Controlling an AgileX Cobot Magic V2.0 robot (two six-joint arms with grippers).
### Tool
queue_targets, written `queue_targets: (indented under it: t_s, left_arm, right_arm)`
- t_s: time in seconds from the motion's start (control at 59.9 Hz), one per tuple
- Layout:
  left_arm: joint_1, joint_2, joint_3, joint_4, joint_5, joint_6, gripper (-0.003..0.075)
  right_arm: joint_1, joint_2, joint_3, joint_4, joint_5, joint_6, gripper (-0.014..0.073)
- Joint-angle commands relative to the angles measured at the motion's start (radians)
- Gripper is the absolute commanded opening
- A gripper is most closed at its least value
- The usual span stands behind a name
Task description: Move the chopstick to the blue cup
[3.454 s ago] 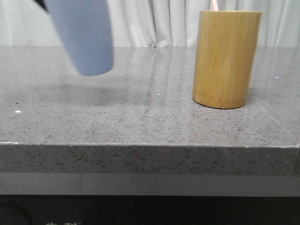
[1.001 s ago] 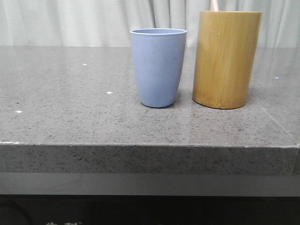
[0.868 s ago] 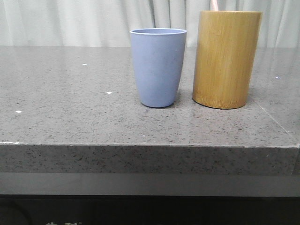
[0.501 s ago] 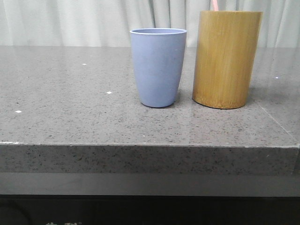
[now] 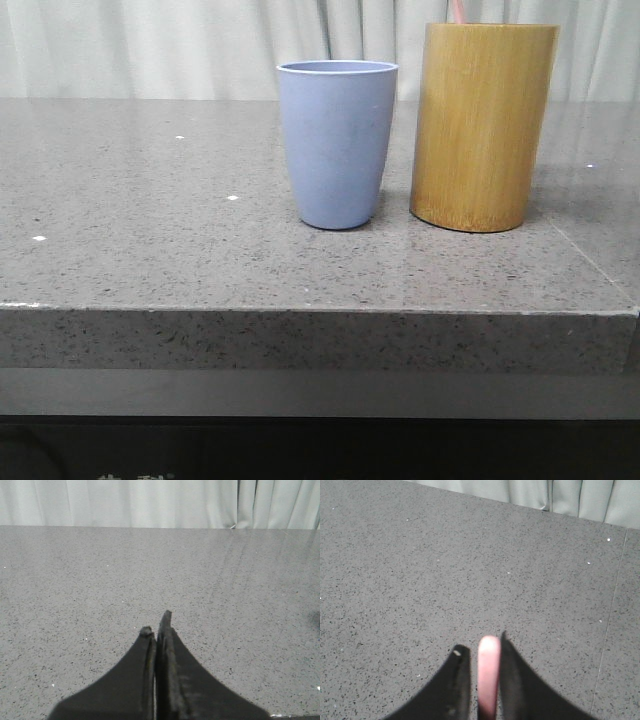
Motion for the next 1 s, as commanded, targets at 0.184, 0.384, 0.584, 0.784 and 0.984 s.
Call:
queue_targets:
  t_s: [0.184, 0.384, 0.584, 0.784, 0.984]
  left_arm:
    - [0.001, 0.012, -0.024, -0.011, -0.085, -0.009, -0.0019]
    - [0.001, 0.012, -0.024, -0.011, -0.085, -0.009, -0.0019]
    - [0.001, 0.012, -0.024, -0.011, -0.085, -0.009, -0.0019]
    - [0.001, 0.012, -0.024, -0.011, -0.085, -0.009, -0.0019]
    - [0.001, 0.012, -0.024, -0.011, -0.085, -0.009, -0.0019]
  right_arm:
    - [0.0, -0.068, -0.04, 0.002, -0.082, -0.01, -0.0069]
    - [0.0, -0.195, -0.041, 0.002, -0.148, -0.01, -0.0069]
    - [0.007, -0.313, -0.041, 0.018, -0.258, -0.005, -0.0069]
    - [0.112, -0.325, -0.041, 0.052, -0.308, -0.002, -0.0069]
    - [0.206, -0.225, -0.041, 0.052, -0.384, -0.002, -0.0069]
